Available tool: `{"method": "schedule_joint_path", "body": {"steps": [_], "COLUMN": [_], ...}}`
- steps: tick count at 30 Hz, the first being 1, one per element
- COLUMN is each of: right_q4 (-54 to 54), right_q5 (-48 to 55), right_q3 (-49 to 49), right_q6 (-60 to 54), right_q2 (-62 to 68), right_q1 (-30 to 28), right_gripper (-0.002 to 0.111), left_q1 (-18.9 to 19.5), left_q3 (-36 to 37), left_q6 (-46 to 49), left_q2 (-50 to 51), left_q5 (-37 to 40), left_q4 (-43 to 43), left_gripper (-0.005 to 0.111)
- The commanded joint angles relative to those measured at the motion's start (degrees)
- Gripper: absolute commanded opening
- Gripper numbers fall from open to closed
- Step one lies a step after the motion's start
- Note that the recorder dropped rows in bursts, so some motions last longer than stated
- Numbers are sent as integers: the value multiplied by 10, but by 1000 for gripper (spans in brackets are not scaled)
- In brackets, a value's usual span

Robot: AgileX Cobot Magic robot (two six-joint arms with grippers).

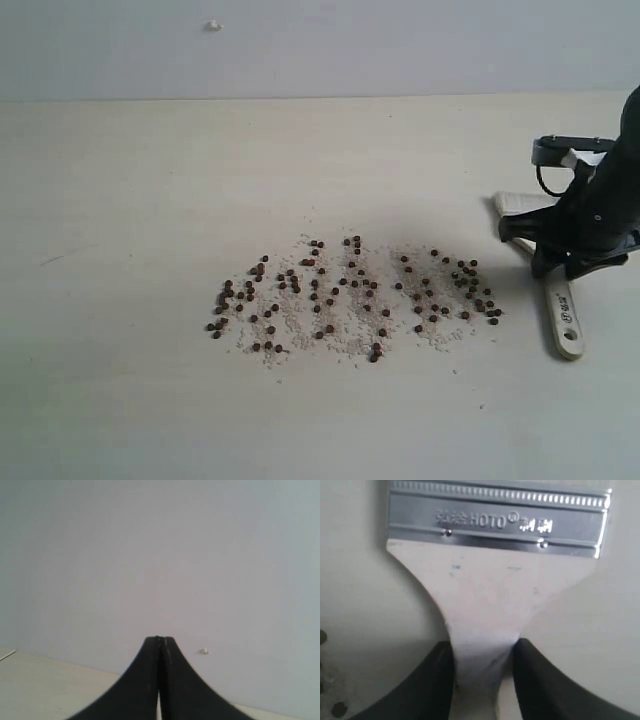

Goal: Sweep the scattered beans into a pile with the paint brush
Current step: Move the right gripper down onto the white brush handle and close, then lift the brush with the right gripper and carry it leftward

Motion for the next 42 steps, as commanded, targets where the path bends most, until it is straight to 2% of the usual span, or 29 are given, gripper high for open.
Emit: {"method": "schedule_joint_path", "body": {"steps": [1,4,10,16,32,38,42], "right_q4": [-31,-49,-62,-60,-51,60,201], "right_q5": [20,34,53,53,132,117,138], "right_q3": [3,3,3,13,15,49,69], "right_q6": [-1,-5,-30,-42,-76,-139,-246], "right_q2": [9,9,-6,-85,-248,-345,-400], "right_q1": [1,1,1,1,1,1,1], "right_gripper": [16,0,0,0,0,0,0], "left_q1": [1,1,1,1,1,1,1], "left_q3": [0,0,0,0,0,0,0], "left_q6": [1,1,1,1,1,1,1], "left_q2": [-2,-2,-2,-2,-2,-2,-2], "left_q5": [1,1,1,1,1,1,1], "left_q4": [-2,-2,-2,-2,-2,-2,-2], "left_gripper": [0,0,0,0,0,0,0]}}
